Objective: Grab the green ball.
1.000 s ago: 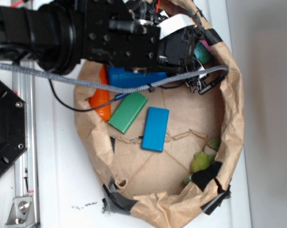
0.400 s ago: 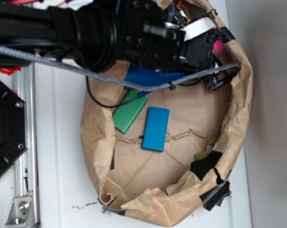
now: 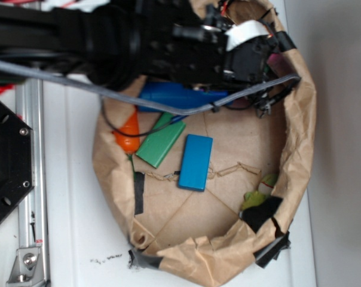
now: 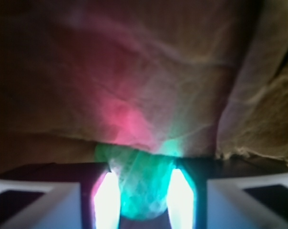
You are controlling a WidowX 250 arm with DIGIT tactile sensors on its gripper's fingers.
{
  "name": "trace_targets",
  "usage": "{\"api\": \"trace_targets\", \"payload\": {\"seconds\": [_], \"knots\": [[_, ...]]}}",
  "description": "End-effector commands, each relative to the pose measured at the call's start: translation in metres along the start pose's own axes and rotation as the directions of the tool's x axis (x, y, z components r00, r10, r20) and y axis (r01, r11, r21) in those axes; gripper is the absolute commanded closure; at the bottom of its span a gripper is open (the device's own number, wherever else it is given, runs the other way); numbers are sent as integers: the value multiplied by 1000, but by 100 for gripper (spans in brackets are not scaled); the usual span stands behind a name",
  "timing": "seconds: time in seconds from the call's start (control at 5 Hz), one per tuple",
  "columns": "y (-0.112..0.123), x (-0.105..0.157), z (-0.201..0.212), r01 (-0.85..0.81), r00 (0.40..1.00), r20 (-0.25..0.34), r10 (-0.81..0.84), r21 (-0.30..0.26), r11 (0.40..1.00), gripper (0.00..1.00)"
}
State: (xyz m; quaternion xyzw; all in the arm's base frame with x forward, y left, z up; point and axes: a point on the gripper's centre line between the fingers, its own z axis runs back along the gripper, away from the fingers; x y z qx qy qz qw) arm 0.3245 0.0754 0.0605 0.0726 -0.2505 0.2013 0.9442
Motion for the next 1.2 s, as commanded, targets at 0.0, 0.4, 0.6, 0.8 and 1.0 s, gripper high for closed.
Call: {"api": "trace_targets", "payload": {"seconds": [0.0, 0.4, 0.6, 0.8, 1.0], "knots": [[-36, -1, 98, 162, 986, -19, -165, -99, 982, 100], [-48, -36, 131, 331, 854, -382, -352, -123, 936, 84], [-51, -33, 128, 448, 823, -396, -407, 13, 894, 100], [-44, -30, 133, 268, 848, -477, -231, 9, 963, 100], [-40, -25, 137, 248, 854, -468, -225, -13, 969, 100]]}}
